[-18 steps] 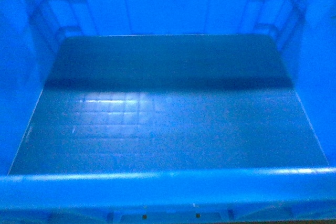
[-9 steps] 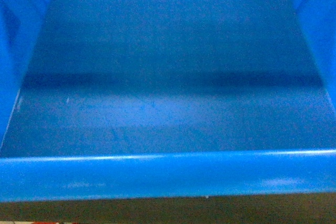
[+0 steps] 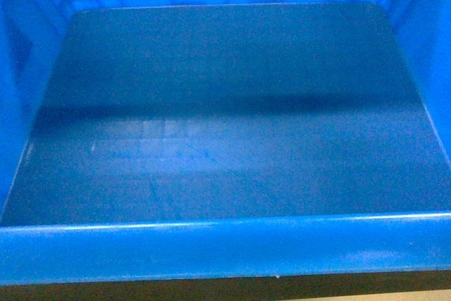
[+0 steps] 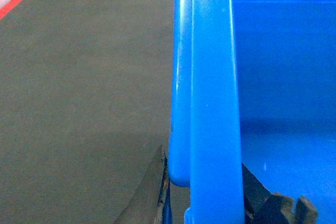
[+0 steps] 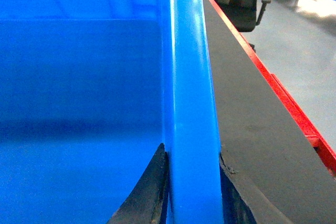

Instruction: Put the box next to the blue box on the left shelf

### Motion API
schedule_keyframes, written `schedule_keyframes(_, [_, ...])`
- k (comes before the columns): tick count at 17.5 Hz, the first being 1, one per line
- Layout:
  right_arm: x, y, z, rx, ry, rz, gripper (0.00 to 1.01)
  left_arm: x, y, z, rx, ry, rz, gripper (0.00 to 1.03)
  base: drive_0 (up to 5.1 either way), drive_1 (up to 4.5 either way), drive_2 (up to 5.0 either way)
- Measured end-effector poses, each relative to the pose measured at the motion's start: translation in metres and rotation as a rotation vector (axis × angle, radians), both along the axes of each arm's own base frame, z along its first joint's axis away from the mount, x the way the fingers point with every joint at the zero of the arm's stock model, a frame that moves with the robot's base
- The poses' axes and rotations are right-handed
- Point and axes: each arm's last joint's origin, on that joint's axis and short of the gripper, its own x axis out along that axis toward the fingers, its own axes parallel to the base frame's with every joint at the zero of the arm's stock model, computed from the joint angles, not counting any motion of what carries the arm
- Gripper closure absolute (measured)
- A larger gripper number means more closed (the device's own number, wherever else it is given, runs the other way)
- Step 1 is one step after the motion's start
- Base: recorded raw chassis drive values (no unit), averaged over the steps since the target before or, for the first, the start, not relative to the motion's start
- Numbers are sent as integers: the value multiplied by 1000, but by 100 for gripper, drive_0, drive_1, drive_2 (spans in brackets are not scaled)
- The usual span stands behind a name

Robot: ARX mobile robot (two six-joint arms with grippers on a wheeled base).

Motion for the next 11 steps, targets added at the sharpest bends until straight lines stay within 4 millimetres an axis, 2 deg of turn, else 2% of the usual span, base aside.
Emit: schedule_keyframes(11, [0, 0, 0, -4, 0, 0, 83, 0, 0, 0, 0, 0, 0, 84, -138, -138, -138])
